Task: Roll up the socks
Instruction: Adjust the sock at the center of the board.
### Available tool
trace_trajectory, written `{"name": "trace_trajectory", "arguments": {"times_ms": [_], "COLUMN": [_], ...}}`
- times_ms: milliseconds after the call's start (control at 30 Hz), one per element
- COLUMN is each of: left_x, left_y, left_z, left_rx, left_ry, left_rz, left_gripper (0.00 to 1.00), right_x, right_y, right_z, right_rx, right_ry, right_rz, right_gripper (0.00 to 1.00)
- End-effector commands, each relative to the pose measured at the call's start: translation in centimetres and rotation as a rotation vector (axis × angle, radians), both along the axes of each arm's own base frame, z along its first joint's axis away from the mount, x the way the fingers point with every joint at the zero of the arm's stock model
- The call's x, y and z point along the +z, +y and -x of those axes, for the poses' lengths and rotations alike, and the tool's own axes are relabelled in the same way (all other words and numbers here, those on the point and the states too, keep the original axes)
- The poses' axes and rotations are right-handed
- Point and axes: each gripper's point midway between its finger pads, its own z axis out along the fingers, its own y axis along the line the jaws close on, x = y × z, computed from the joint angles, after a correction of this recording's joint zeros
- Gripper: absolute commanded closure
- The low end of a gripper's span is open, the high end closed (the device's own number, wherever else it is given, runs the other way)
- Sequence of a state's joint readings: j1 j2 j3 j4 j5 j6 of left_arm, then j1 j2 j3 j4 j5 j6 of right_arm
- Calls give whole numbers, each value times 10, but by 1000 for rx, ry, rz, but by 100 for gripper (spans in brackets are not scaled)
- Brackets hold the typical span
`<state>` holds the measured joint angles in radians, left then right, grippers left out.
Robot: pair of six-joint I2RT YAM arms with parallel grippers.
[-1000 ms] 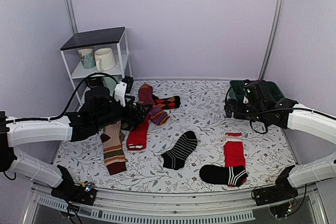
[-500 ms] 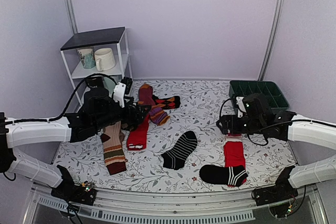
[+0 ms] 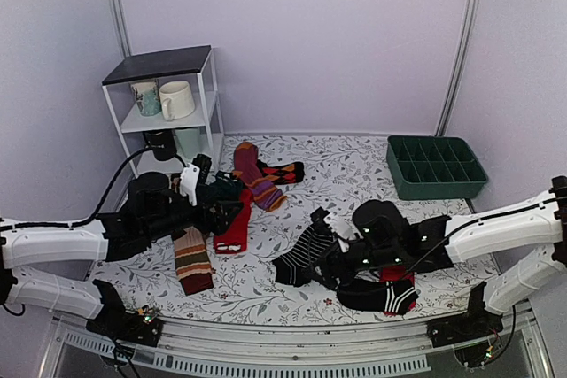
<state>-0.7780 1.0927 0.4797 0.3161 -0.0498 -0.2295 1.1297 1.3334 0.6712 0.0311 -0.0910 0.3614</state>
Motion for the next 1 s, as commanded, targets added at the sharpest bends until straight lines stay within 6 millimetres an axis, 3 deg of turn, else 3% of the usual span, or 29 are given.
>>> {"name": "trace_trajectory", "arguments": {"times_ms": [0, 100, 200, 333, 467, 633, 967], "left_x": [8, 10, 12, 14, 5, -2, 0], "left_y": [14, 23, 27, 23, 16, 18, 13], "left_z": [-3, -5, -5, -1, 7, 8, 10], "left_rx": [64, 110, 125, 98, 37, 45, 13], "left_ry": [-34, -40, -45, -40, -19, -9, -13], "left_rz": [30, 26, 35, 55, 64, 55, 64], "left_gripper": [3, 3, 3, 3, 4, 4, 4], "right_x": [9, -8, -29, -47, -57, -70, -99], "right_y": [50, 64, 62, 30, 5, 5, -3], "right_z": [3, -4, -24, -46, -49, -47, -69], "right_rx": [87, 58, -79, -379, -544, -556, -635], "right_ry": [-28, -24, -7, 77, 144, 190, 258], "right_rz": [-48, 5, 113, 230, 299, 379, 449], "right_gripper": [29, 37, 45, 45, 45, 45, 39]}}
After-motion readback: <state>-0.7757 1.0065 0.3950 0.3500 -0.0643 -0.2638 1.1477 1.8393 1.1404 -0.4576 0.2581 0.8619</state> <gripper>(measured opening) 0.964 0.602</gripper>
